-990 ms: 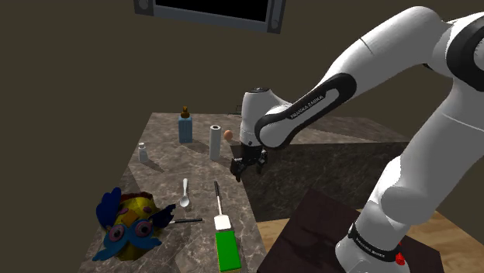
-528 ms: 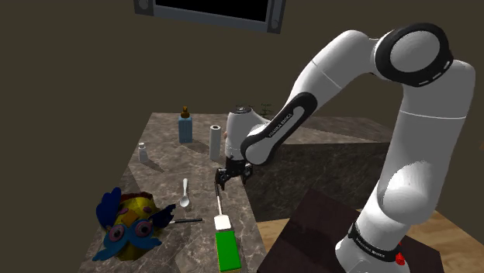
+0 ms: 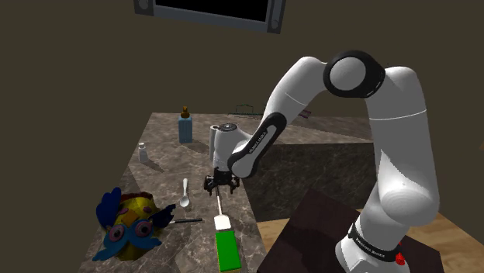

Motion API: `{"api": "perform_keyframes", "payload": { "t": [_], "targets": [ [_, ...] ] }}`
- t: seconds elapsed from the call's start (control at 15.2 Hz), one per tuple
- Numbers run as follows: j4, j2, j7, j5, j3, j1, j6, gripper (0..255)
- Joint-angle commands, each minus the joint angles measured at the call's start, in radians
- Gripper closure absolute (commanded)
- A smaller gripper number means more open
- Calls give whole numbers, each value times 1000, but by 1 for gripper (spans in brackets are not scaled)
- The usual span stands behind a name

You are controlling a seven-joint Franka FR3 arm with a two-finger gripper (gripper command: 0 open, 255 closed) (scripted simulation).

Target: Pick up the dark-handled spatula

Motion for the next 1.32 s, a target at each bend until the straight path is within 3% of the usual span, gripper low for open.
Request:
{"api": "perform_keyframes", "payload": {
  "t": [0.0, 0.53, 0.59, 1.25],
  "targets": [
    [33, 42, 23, -7, -15, 14, 13, 0],
    [64, 129, 48, -35, -49, 40, 71, 0],
    [65, 130, 47, -34, -49, 39, 71, 255],
    [59, 116, 44, -31, -44, 36, 63, 255]
  ]
}}
